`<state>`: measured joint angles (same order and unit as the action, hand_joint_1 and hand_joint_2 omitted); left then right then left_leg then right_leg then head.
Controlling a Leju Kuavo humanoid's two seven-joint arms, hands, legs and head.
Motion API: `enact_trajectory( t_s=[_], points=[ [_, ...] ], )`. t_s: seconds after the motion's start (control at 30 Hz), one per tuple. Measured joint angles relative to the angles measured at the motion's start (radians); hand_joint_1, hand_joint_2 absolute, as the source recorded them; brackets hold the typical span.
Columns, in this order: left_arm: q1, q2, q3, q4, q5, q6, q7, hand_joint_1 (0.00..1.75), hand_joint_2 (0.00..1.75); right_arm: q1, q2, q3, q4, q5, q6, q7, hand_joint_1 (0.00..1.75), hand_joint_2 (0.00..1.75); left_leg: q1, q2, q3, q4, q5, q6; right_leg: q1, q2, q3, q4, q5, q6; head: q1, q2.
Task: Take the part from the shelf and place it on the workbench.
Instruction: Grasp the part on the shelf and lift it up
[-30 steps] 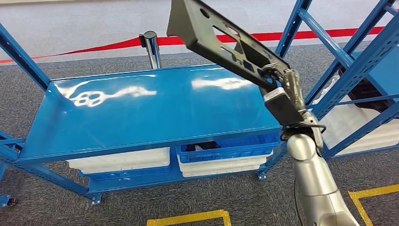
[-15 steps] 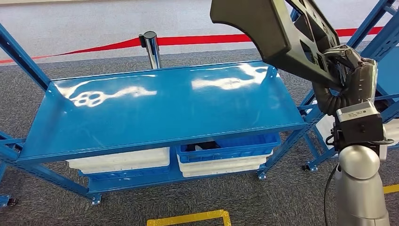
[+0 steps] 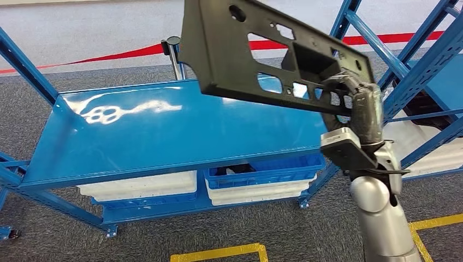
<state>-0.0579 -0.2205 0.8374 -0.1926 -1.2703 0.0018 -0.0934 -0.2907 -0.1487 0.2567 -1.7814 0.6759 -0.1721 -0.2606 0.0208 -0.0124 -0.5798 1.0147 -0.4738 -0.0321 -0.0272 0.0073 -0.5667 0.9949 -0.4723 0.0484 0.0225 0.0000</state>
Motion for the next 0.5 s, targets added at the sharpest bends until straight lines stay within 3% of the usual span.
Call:
enact_trajectory(
  t_s=[0.3,0.5],
  points=[
    [-0.003,0.0,-0.004,0.0,-0.026,-0.003,0.007,0.0,0.0,-0.044,0.172,0.191,0.132,-0.039,0.012,-0.024,1.75,1.75,0.002,0.0,0.0,0.0,0.0,0.0,0.0,0.0,0.0,0.0,-0.001,-0.001,0.0,0.0],
    [-0.005,0.002,-0.005,0.0,-0.037,-0.006,0.012,0.0,0.0,-0.072,0.228,0.263,0.167,-0.084,0.035,-0.041,1.75,1.75,0.002,0.0,0.0,0.0,0.0,0.0,-0.001,0.0,-0.001,0.0,-0.001,-0.001,0.0,0.0]
  ],
)
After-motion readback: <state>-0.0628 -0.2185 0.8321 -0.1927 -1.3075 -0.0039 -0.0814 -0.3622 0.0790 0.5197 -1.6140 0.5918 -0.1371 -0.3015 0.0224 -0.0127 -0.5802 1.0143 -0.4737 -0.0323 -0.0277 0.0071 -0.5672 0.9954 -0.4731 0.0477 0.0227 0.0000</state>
